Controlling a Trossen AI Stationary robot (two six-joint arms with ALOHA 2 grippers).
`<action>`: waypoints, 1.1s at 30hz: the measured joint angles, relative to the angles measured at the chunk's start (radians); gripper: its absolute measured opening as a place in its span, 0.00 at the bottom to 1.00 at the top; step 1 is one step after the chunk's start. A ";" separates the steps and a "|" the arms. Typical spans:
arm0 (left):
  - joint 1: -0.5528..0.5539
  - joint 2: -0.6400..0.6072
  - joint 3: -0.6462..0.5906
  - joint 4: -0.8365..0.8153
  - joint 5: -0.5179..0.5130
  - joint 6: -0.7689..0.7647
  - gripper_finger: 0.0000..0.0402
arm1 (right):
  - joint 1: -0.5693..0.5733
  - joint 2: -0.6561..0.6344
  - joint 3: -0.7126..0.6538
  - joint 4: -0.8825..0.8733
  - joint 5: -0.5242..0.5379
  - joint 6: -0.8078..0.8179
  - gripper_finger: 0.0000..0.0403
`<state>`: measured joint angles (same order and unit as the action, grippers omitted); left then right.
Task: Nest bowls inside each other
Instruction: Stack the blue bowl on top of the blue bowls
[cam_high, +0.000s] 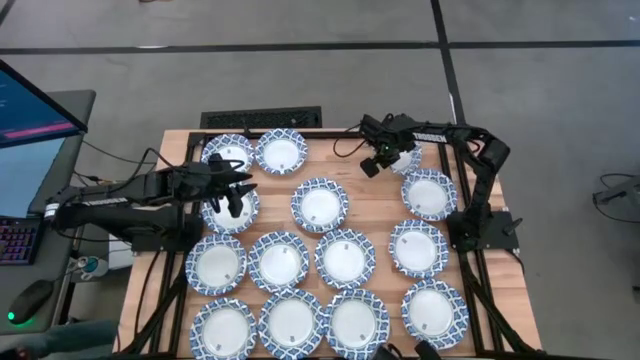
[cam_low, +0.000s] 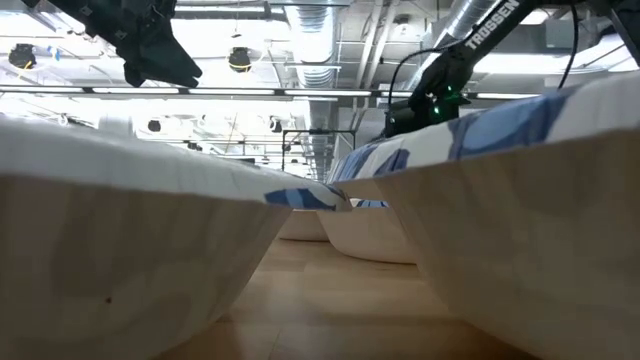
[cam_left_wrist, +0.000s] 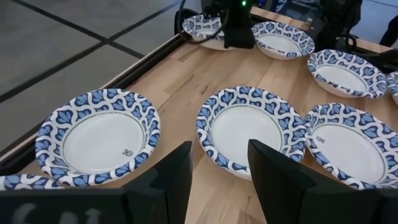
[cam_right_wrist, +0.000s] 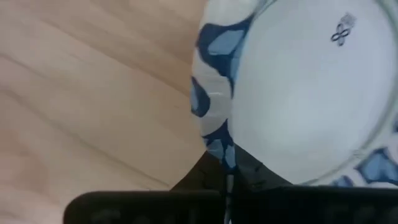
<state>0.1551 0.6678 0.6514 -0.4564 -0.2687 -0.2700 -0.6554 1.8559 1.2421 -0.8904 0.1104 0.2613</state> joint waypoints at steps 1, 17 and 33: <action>0.000 0.000 0.000 0.001 0.000 -0.002 0.37 | 0.006 -0.007 0.020 -0.010 -0.001 -0.003 0.04; 0.055 0.114 0.001 0.038 0.041 0.020 0.37 | 0.422 -0.020 0.428 -0.324 0.098 -0.258 0.02; 0.040 0.111 0.001 0.080 0.107 -0.024 0.37 | 0.803 -0.019 0.406 -0.291 0.105 -0.651 0.04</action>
<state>0.1951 0.7788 0.6525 -0.3759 -0.1620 -0.2935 0.1475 1.8370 1.6485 -1.1815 0.2155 -0.3900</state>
